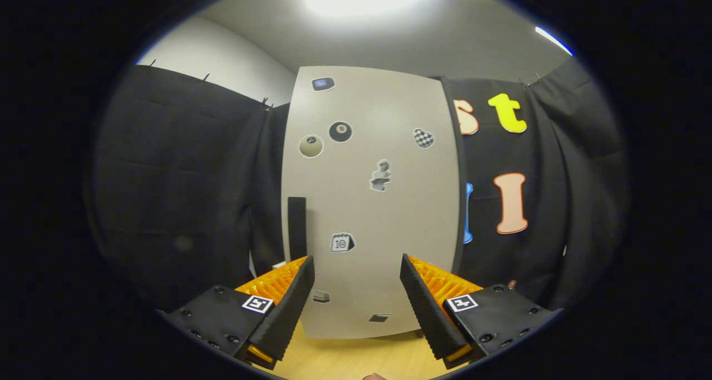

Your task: Open the shoe cabinet door, grab the shoes and put them into the shoe cabinet, then close the shoe cabinet door.

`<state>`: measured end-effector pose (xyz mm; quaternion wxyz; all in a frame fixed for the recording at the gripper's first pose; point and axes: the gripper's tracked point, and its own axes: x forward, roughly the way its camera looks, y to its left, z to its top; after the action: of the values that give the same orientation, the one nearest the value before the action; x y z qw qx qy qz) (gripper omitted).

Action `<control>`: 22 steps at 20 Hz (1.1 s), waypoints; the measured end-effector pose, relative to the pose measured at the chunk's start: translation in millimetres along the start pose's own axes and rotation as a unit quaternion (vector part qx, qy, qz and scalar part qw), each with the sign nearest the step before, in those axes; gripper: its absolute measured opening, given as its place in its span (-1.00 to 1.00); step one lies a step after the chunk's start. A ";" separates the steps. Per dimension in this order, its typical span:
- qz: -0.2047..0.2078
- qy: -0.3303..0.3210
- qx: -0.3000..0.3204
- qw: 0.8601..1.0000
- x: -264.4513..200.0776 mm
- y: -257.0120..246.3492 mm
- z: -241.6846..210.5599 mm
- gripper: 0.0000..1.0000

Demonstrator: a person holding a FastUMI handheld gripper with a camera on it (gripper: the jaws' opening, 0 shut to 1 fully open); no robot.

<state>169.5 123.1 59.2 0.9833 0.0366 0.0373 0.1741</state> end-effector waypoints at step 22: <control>-0.180 -0.006 0.020 0.984 -169.7 -198.8 2.9 0.95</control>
<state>78.3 -121.9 55.5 0.9979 0.0496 0.0410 -0.0063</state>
